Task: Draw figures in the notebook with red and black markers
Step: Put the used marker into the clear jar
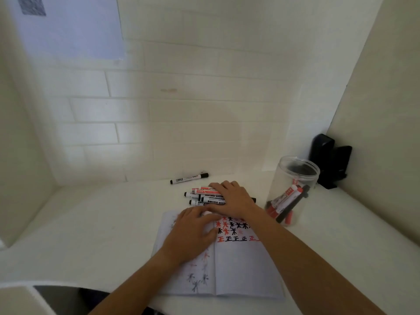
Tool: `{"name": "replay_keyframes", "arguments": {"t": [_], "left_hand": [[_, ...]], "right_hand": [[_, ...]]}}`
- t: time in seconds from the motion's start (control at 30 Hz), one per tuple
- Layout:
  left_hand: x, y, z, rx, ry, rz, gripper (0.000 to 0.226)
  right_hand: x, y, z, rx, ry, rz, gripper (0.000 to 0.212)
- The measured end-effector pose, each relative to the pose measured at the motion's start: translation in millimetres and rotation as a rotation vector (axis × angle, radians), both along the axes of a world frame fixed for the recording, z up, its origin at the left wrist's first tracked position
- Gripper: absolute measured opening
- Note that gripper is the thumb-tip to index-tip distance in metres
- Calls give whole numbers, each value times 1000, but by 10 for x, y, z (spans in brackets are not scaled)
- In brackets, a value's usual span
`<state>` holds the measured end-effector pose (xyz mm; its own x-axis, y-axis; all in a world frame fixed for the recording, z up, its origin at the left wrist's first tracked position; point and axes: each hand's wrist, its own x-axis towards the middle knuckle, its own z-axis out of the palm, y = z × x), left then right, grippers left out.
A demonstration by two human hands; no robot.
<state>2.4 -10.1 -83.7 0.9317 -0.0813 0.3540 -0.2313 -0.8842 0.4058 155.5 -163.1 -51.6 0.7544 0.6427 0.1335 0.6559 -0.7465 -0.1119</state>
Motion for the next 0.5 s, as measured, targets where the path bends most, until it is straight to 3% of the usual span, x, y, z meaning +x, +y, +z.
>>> {"name": "replay_keyframes", "arguments": {"t": [0.27, 0.5], "left_hand": [[-61, -44, 31, -33, -48, 48, 41], [-50, -48, 24, -87, -70, 58, 37]], "right_hand": [[-87, -265, 8, -5, 62, -24, 80], [53, 46, 93, -9, 73, 48, 85]]}}
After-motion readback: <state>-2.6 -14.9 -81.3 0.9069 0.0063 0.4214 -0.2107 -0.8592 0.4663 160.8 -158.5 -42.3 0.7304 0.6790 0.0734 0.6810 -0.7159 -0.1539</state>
